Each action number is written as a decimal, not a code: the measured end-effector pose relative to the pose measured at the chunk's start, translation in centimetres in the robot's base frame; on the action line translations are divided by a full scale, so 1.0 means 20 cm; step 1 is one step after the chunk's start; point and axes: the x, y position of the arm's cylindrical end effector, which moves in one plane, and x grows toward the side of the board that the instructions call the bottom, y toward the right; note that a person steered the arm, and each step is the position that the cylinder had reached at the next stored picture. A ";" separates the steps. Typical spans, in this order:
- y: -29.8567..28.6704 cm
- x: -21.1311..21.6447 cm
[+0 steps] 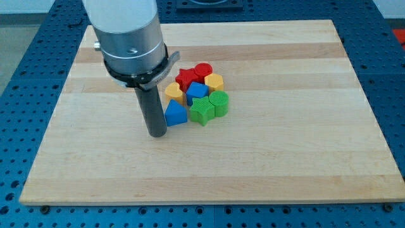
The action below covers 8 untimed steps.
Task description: Nudge the blue triangle up a bit
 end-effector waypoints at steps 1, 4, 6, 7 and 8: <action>0.06 0.00; 0.09 0.00; 0.08 -0.05; 0.08 -0.06; 0.06 -0.04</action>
